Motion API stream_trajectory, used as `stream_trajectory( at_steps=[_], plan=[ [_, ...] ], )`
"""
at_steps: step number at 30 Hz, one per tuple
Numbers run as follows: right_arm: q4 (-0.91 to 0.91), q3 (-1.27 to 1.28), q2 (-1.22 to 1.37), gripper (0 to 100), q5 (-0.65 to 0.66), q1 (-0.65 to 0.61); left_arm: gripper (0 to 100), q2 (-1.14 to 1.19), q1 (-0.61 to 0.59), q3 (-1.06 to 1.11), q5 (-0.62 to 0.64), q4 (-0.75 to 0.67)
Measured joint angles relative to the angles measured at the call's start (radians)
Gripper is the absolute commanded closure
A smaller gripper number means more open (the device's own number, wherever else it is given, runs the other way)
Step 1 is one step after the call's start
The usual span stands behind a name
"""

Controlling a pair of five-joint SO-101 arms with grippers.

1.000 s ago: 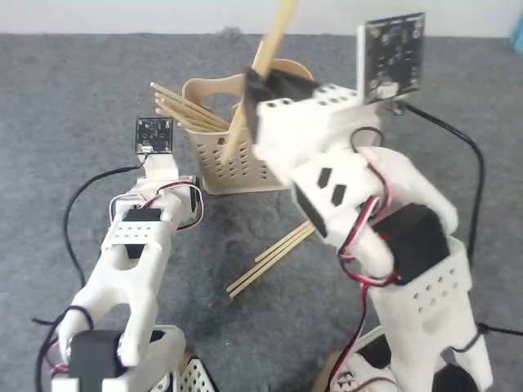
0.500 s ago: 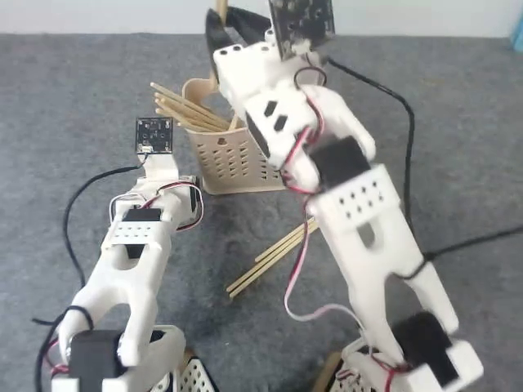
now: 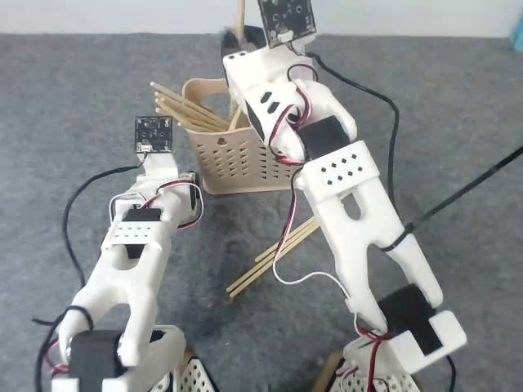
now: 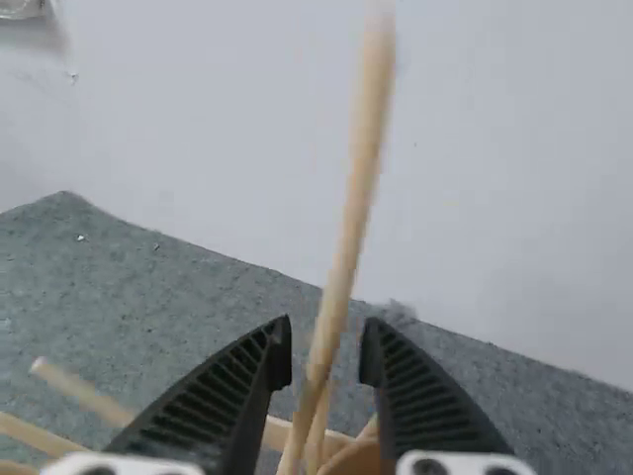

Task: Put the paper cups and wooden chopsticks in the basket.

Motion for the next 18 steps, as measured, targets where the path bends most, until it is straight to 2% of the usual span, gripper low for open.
stream_trajectory(
  at_steps=[7, 12, 18],
  plan=[
    [0.137, 0.000, -0.129, 80.8, 0.000, 0.000, 89, 0.000, 0.000, 0.000, 0.000, -0.003],
    [0.347, 0.000, -0.311, 80.8, 0.000, 0.009, 89, 0.000, 0.000, 0.000, 0.000, -0.003],
    [0.629, -0.002, -0.545, 80.8, 0.000, 0.112, 89, 0.000, 0.000, 0.000, 0.000, -0.012]
  ],
)
